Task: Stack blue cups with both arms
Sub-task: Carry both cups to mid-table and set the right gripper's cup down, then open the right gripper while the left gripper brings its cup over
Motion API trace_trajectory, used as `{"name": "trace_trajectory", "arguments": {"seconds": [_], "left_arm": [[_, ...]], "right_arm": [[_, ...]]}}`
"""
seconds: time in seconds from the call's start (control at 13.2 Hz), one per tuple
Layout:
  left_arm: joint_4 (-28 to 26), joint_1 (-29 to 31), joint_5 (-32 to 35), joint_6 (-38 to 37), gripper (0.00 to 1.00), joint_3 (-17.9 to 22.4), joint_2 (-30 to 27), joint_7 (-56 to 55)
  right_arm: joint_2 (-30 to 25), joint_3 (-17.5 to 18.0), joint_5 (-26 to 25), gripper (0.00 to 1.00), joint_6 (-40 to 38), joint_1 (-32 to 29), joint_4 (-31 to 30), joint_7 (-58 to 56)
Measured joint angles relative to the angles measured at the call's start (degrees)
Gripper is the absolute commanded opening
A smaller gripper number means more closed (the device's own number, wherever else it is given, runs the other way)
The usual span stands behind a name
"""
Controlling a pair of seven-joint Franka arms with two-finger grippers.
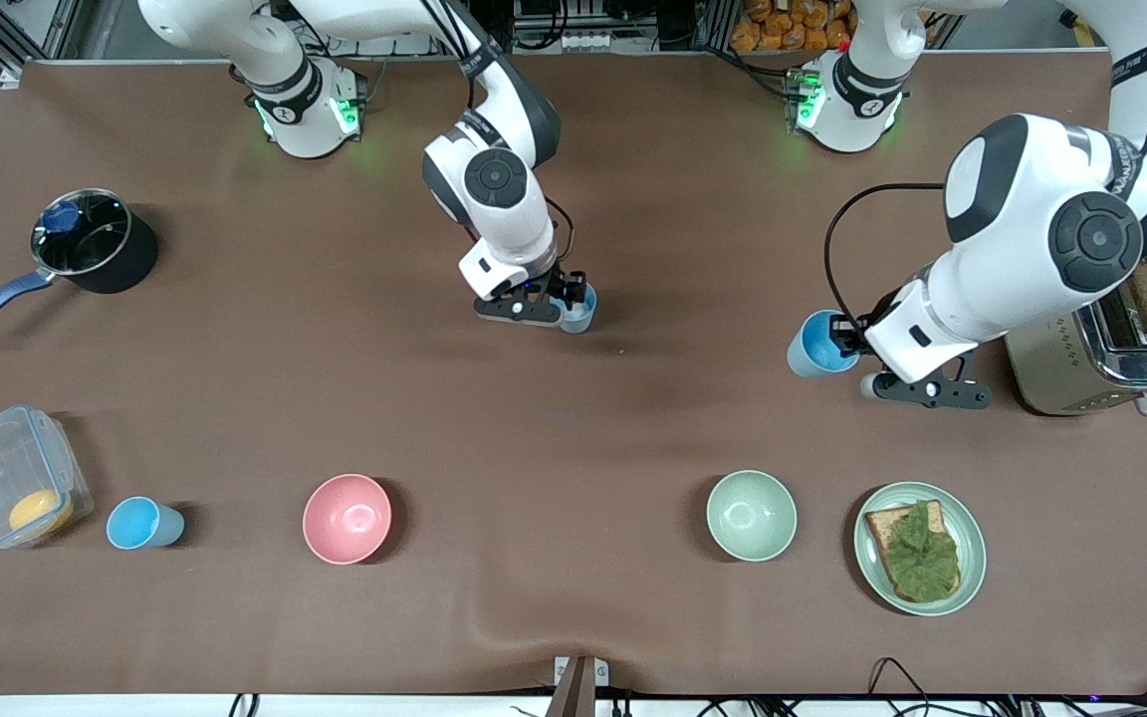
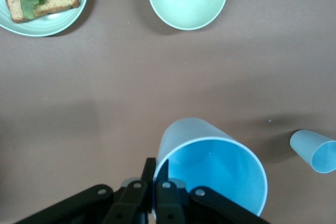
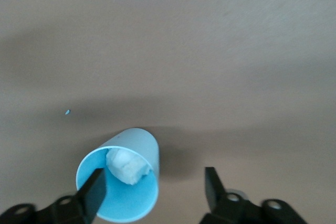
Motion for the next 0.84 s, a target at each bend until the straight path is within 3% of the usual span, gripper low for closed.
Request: {"name": "trace_trajectory", "arguments": {"seconds": [0.38,0.84], "left_arm": [[0.0,-1.8,0.0,2.1,0.0,-1.5,0.1,-4.6],[-0.1,-12.5,0.0,8.8,0.0,-2.0,3.6,-21.0]], "right_arm": [[-7.0,-0.6,0.0,1.0,-15.7,-10.2,4.1,-13.4],[-20.3,-0.8,-0.1,1.0,-28.5,-24.7,4.3,-28.8]]}}
